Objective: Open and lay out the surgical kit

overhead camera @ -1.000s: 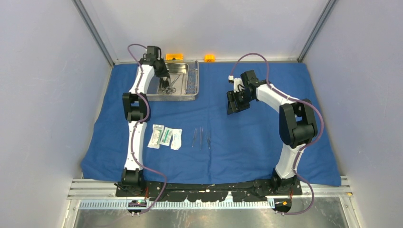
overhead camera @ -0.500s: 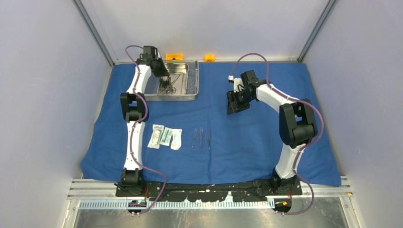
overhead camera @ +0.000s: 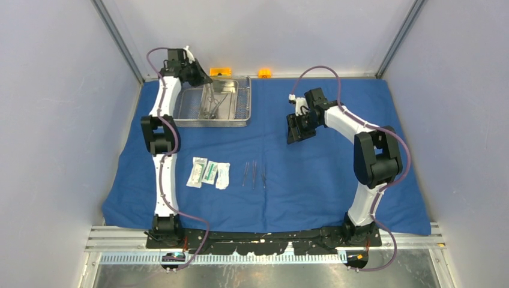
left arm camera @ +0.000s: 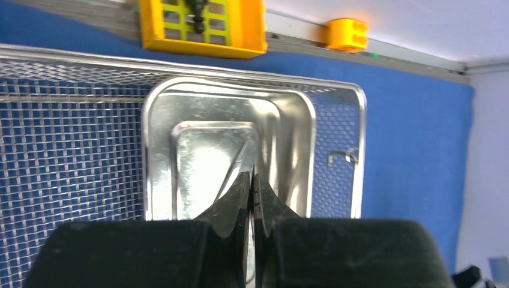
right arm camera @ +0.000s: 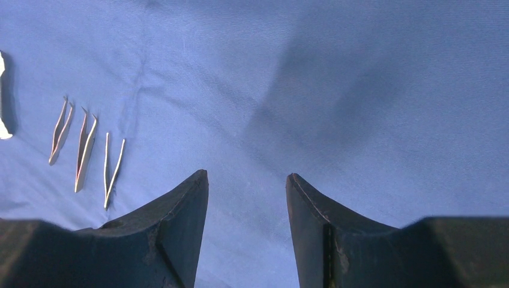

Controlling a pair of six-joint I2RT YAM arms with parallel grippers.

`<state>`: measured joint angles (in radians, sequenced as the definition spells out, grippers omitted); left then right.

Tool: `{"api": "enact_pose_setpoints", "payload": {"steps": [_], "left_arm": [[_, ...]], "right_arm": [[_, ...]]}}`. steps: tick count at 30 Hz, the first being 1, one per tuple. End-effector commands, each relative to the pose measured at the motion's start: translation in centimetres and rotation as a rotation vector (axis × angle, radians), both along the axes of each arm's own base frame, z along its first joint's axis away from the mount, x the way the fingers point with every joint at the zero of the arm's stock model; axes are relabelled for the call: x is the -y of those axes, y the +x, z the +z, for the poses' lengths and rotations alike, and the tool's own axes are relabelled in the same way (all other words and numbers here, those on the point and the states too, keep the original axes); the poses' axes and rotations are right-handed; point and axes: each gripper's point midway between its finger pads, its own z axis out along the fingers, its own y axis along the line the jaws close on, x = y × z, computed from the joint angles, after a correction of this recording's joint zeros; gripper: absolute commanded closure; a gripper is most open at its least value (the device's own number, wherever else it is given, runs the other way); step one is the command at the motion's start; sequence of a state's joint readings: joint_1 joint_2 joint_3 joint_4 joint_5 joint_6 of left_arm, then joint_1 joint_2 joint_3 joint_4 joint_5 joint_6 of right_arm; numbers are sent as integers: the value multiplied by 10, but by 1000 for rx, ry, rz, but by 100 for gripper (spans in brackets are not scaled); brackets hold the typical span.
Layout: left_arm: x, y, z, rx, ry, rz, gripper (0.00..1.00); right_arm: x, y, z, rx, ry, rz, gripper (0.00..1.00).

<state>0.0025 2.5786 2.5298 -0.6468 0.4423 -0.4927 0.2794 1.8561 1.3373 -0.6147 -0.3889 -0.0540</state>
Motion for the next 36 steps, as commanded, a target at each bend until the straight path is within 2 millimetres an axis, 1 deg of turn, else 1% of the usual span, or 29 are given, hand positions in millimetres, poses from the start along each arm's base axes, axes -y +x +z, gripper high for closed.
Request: {"api": "enact_pose_setpoints", "payload": {"steps": [1,4,6,7,8,9,10,12,14,16,18,20,22,23,25,27,31,33,34,36], "left_arm": [[13,-9,84,176,-131,-121,100],[32,-27,107,218,-227,-222,100],[44,-43,118,247,-263,-283,100],[50,-53,119,254,-275,-310,100],[54,-67,116,249,-288,-328,100],[70,-81,117,255,-302,-367,100],[81,-94,118,268,-314,-397,100],[95,-115,123,323,-330,-439,100],[106,-137,119,329,-344,-457,100],[118,-157,116,340,-342,-468,100],[128,-173,114,350,-334,-469,100],[139,-190,110,355,-326,-470,100],[151,-208,104,358,-325,-466,100],[159,-216,102,355,-324,-465,100],[174,-231,96,343,-319,-453,100],[193,-247,90,327,-321,-446,100],[230,-278,73,285,-307,-479,100],[244,-288,66,265,-316,-509,100],[250,-292,65,262,-331,-523,100],[260,-295,63,252,-374,-534,100]], "right_arm": [[-2,8,33,92,32,11,45],[-2,9,37,103,36,12,44],[-3,10,41,111,40,10,45],[-3,10,44,116,42,10,44],[-3,10,47,124,43,10,45],[-3,10,51,131,42,12,45],[-1,10,55,141,41,9,45],[0,10,64,165,37,8,45],[1,9,73,181,46,14,45],[-4,3,81,178,90,35,45],[-16,-7,91,156,176,66,45],[-30,-17,106,136,277,100,45],[-42,-22,124,130,385,103,45],[-44,-23,131,136,417,95,45],[-41,-23,144,165,457,71,45],[-30,-21,155,206,471,31,45],[7,-18,165,263,463,-78,45],[16,-27,167,231,516,-98,45],[17,-33,167,204,557,-95,45],[12,-47,167,148,642,-72,44]]}}
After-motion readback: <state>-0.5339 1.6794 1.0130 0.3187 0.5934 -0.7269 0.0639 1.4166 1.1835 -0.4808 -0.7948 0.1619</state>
